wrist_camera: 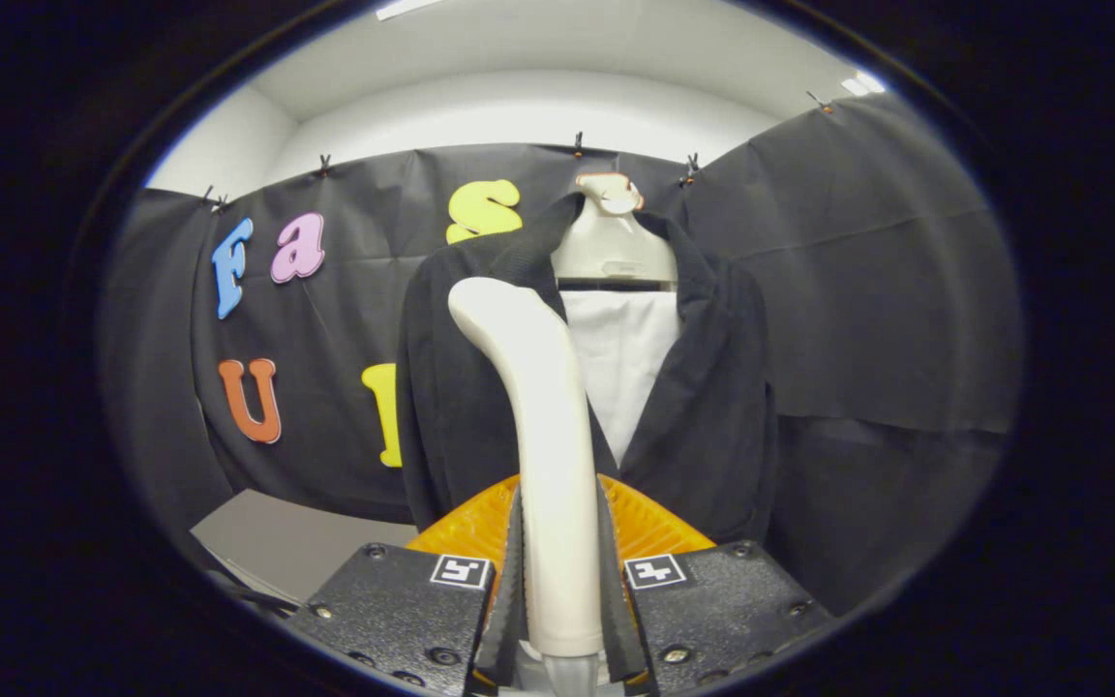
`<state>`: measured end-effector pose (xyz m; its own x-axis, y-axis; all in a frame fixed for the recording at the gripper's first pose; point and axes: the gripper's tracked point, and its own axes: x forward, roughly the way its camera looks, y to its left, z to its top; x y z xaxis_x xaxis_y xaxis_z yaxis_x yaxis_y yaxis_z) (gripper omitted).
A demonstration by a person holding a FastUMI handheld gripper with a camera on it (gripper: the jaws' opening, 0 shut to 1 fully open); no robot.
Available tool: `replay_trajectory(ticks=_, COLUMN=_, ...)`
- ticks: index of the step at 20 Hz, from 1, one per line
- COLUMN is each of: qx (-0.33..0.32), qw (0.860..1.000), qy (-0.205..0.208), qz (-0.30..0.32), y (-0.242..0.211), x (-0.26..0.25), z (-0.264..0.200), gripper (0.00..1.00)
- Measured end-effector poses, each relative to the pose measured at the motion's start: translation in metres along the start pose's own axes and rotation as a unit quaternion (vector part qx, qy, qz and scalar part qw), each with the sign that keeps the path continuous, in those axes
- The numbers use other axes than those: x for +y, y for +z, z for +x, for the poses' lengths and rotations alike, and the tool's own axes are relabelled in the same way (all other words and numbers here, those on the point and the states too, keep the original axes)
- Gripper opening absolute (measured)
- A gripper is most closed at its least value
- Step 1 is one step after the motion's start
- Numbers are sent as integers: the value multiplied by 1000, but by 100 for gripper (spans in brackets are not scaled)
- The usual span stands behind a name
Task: Iron the clothes twice with a garment steamer, once on the left side and once on the right side.
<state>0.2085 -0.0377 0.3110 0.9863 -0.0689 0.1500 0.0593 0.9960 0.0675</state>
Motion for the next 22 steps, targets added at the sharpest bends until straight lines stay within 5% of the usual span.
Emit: replay_trajectory(ticks=22, qx=73, qw=997, qy=-26, qz=-22, y=-97, x=-25, z=-9, gripper=37)
